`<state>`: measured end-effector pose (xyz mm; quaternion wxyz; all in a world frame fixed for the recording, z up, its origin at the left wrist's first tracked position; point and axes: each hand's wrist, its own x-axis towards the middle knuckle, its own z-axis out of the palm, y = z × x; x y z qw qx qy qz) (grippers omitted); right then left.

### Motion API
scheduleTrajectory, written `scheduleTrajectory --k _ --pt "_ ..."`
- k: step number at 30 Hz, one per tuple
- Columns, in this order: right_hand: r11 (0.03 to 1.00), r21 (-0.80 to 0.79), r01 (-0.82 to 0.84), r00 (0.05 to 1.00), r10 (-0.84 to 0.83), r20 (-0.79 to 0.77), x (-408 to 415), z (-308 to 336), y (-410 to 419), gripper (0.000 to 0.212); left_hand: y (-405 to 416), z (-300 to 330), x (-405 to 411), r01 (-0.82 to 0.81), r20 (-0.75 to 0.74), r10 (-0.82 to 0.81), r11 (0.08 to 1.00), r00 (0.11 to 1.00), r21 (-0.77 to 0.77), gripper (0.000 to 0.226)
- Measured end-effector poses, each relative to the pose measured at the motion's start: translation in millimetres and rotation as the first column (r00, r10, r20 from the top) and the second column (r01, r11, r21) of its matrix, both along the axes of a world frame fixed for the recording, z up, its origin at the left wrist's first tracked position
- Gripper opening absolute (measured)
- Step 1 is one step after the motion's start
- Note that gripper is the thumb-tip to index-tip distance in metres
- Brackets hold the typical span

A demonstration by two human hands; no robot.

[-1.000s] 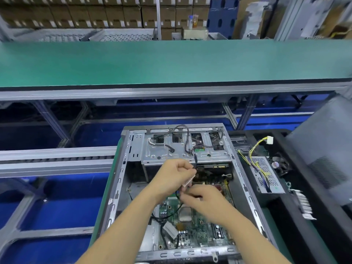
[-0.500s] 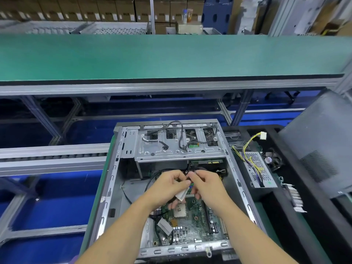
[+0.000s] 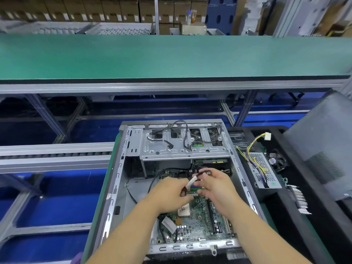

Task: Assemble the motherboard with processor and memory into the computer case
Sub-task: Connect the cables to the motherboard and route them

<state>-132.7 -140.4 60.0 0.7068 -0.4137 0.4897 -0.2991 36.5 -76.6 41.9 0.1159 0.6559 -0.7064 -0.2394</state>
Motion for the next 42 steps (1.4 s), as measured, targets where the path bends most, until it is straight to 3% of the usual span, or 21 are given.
scheduleTrajectory --k 2,5,8,10,14,17,19,22,25,27,34,38,42 --pt "0.986 0.149 0.069 0.994 -0.08 0.069 -5 -2 -3 0.015 -2 -2 -2 0.076 0.212 -0.048 0.989 0.976 -0.125 0.009" --pt "0.943 0.306 0.133 0.979 -0.173 0.108 -11 -8 -8 0.012 -6 0 -3 0.066 0.26 -0.004 0.972 0.966 -0.227 0.01" --pt "0.91 0.372 0.182 0.965 -0.237 0.108 -14 -14 -15 0.018 -5 0 11 -0.174 0.07 0.197 0.953 0.978 -0.247 0.031" --pt "0.902 0.36 0.239 0.965 -0.26 0.011 -16 -18 -17 0.031 0 -6 23 -0.336 -0.107 0.323 0.93 0.941 -0.152 0.031" --pt "0.941 0.262 0.214 0.973 -0.183 -0.138 -19 -20 -17 0.044 2 -10 24 -0.317 -0.218 0.305 0.948 0.927 -0.02 0.021" --pt "0.989 0.132 0.061 0.956 -0.02 -0.293 -17 -20 -17 0.027 -3 -11 15 -0.274 -0.287 0.293 0.956 0.912 0.105 0.012" --pt "0.996 0.078 -0.031 0.933 0.057 -0.356 -16 -22 -16 0.017 -2 -10 14 -0.27 -0.457 0.367 0.926 0.81 0.264 0.013" --pt "0.993 0.029 -0.117 0.895 0.118 -0.43 -16 -25 -15 0.014 1 0 14 -0.068 -0.718 0.497 0.841 0.488 0.536 0.03" --pt "0.995 0.041 -0.089 0.873 0.098 -0.477 -16 -29 -17 0.02 1 8 14 0.169 -0.801 0.544 0.79 0.248 0.589 0.039" --pt "0.996 0.059 -0.072 0.878 0.092 -0.47 -15 -30 -18 0.023 1 10 15 0.211 -0.828 0.523 0.802 0.202 0.558 0.028" --pt "0.981 0.161 -0.11 0.911 0.164 -0.378 -19 -29 -21 0.024 1 8 14 0.189 -0.825 0.45 0.827 0.342 0.53 0.019" --pt "0.981 0.148 -0.127 0.841 0.186 -0.508 -20 -33 -26 0.018 -3 6 10 0.173 -0.794 0.444 0.818 0.415 0.548 0.016" --pt "0.996 0.084 -0.006 0.853 0.049 -0.519 -19 -40 -41 0.022 -14 8 9 0.084 -0.612 0.294 0.855 0.734 0.512 0.011"
